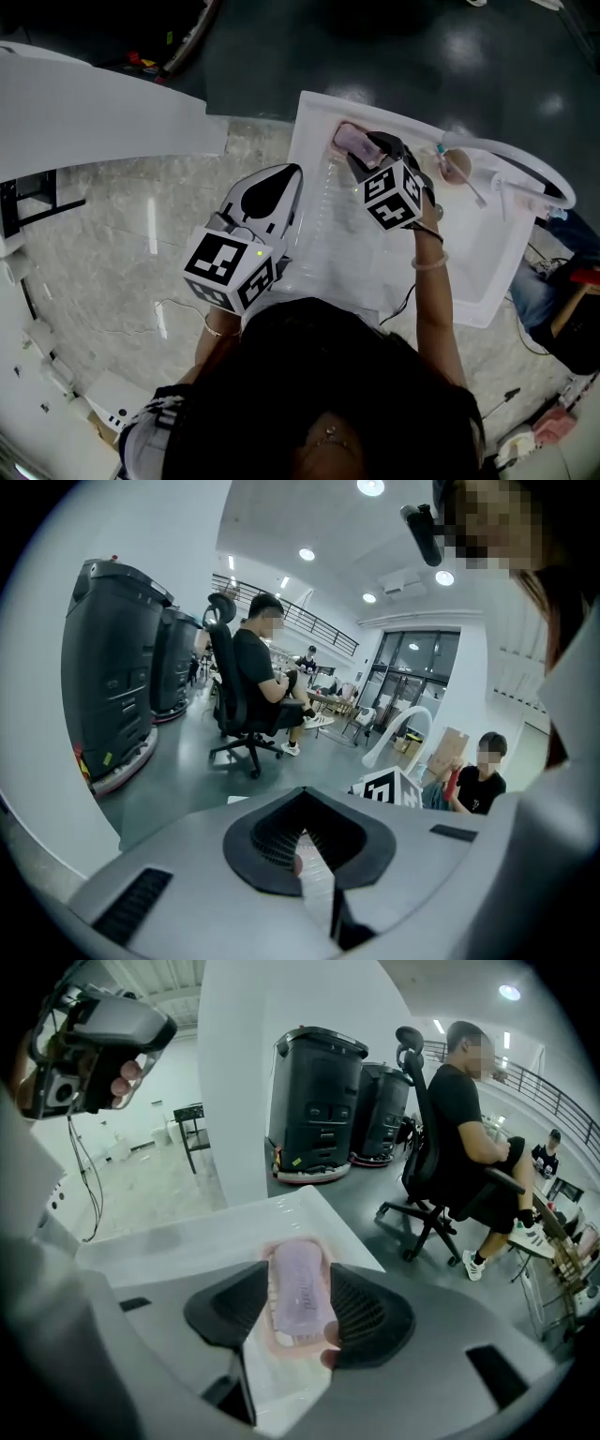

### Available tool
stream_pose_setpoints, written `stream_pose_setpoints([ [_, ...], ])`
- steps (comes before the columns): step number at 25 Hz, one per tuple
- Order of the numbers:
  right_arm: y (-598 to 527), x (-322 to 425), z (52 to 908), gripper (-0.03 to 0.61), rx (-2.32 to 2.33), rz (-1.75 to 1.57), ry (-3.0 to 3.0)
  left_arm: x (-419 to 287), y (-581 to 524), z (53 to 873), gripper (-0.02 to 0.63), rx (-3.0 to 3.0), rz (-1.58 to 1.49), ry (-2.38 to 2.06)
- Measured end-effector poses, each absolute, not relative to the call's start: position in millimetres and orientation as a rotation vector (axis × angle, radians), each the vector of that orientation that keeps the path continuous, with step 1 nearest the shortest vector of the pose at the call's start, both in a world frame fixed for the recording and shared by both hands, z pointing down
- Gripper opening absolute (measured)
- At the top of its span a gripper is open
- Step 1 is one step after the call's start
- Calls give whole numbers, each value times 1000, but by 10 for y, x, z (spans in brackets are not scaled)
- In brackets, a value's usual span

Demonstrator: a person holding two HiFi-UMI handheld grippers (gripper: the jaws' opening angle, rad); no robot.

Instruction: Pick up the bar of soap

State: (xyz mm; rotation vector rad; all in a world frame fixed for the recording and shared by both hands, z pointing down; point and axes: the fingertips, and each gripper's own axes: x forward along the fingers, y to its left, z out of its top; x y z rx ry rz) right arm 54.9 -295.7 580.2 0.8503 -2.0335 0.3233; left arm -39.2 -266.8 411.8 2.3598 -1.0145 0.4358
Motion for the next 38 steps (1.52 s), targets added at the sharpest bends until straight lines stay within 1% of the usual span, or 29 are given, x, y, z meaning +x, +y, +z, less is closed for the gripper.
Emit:
stream_pose_setpoints([
  [38, -3063, 509, 6287, 193, 590, 409, -1852, -398, -2734, 4324, -2, 2314, 445, -987],
])
